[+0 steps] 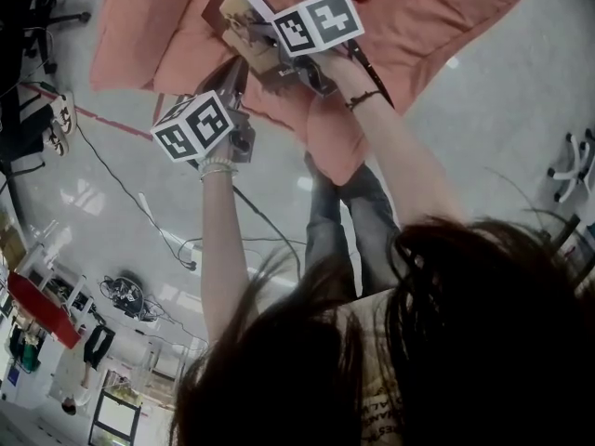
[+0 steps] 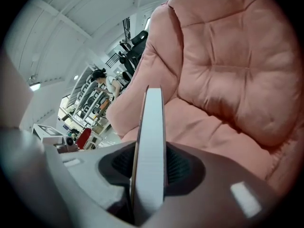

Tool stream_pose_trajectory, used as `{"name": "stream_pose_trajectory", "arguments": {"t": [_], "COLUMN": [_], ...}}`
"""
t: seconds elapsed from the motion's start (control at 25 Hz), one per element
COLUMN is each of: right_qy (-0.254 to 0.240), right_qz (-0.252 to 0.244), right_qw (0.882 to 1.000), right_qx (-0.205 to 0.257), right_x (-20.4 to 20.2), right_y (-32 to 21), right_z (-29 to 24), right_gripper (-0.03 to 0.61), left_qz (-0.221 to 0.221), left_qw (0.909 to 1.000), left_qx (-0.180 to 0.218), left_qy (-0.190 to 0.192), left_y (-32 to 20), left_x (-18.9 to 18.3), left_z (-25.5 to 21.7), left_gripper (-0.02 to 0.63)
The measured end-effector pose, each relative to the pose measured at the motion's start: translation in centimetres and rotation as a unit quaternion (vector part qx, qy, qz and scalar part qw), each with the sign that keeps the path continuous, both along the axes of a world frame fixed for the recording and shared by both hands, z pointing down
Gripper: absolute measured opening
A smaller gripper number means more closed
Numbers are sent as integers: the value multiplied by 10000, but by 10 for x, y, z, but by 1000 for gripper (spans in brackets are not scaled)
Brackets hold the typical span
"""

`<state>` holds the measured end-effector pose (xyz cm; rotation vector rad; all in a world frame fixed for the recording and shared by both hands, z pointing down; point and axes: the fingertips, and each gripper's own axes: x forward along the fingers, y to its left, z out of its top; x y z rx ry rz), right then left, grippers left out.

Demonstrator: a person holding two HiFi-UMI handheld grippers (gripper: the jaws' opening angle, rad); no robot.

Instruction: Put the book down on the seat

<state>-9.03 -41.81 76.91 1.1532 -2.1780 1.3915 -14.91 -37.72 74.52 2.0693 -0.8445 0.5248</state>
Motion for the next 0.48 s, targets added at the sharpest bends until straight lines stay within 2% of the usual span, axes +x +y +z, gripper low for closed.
{"name": "stream_pose_trajectory", "arguments": {"t": [0.24,0.48], "right_qy": [43,421], "right_qz": [148,83], "right_qw": [9997,9988], "right_qx": [-210,-236], "right_x": [9,16], "right_y": [-1,-3], "right_z": [9,17], "right_gripper": [152,164], "left_qz": [14,9], "left_qw": [10000,9999], "left_qx": [-45,-162], "left_qy": [25,12], "left_y": [0,5], "left_x": [8,7], "left_z": [4,12], "left_gripper": [-5,-5]}}
